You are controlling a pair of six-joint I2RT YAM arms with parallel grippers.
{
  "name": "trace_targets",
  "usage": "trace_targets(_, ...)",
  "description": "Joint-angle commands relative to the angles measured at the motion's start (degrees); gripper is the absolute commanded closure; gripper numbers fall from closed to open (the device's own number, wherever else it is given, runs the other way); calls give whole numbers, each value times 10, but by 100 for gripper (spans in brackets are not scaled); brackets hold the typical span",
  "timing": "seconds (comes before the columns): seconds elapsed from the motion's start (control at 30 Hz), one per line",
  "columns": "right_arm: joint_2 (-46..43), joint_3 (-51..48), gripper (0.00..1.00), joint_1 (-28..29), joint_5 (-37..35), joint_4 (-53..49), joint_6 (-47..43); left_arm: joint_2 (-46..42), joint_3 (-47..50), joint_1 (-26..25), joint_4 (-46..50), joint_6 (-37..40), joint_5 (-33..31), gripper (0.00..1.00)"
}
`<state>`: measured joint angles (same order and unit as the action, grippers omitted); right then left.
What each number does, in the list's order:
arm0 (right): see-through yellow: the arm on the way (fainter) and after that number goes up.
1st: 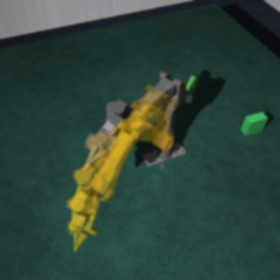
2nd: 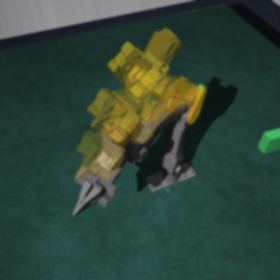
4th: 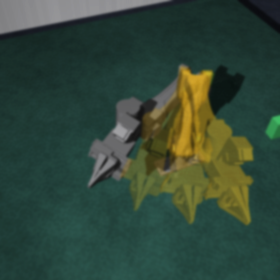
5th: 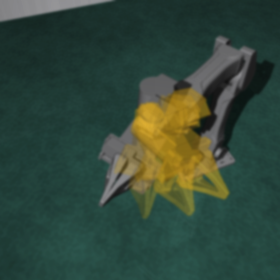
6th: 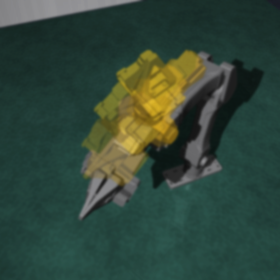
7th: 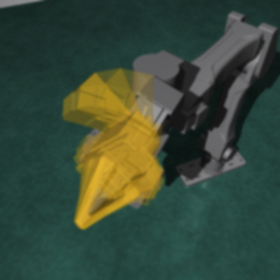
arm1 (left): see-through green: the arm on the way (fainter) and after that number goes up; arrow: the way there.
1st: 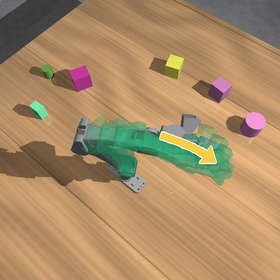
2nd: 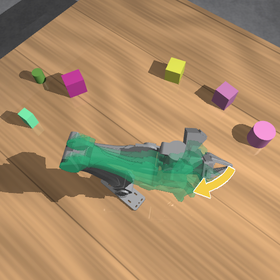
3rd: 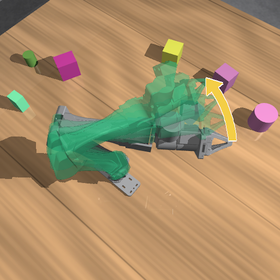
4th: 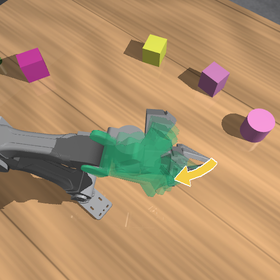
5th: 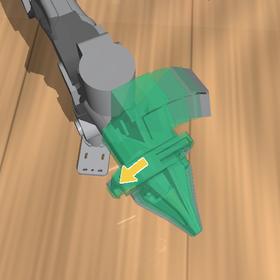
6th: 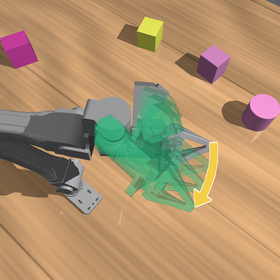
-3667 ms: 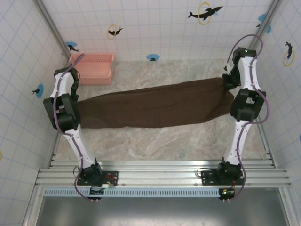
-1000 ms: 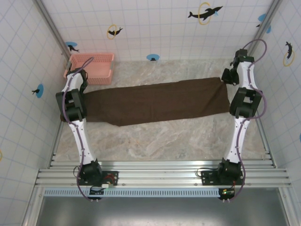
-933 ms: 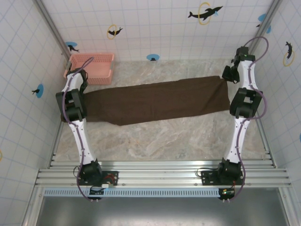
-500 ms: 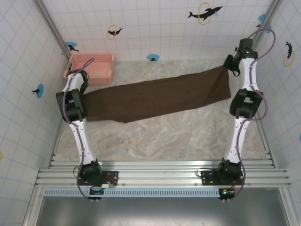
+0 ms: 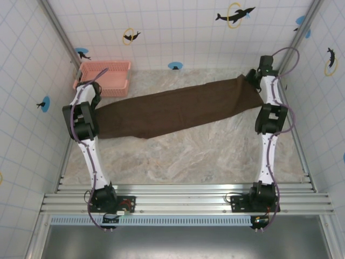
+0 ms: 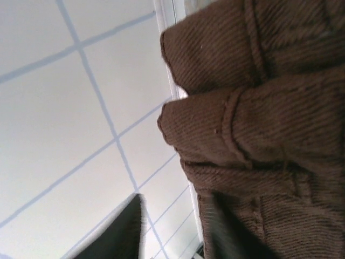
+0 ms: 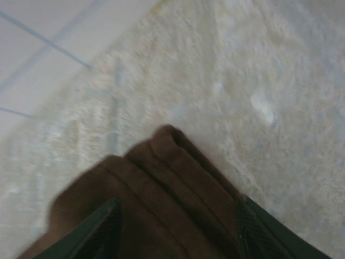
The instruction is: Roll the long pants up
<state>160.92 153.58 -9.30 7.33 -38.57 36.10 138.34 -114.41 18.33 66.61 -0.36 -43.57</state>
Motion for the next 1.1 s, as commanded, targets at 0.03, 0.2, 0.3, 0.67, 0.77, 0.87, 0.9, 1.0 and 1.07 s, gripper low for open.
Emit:
trace_targets(0.03,-56,10,37,-4,-55,-24,-26,-61,8,-2,3,-9,-9,46)
trace_targets(0.2,-159,-89,36,-43,-47,-55,-65,-77,10,-16,11,-28,17,39)
trace_targets(0.3,-209,-151,37,-68,-24,-84,-83,-84,19,-47,14,-26,36,39)
trace_targets(0.67,-271,-401,36,-95,44,-52,-75,-71,1,-177,26,-105,165,39)
trace_targets(0.77,-255,-421,36,-87,58,-28,-64,-52,-34,-203,44,-118,192,39)
trace_targets(0.87,-235,-416,37,-76,61,-23,-64,-40,-65,-230,59,-124,209,39)
trace_targets(0.9,-231,-415,37,-73,66,-17,-63,-19,-73,-237,64,-125,213,39)
trace_targets(1.0,-213,-404,38,-66,68,-13,-58,-11,-83,-257,65,-128,222,39)
trace_targets(1.07,-203,-396,41,-62,70,-16,-55,-8,-88,-264,70,-135,221,39)
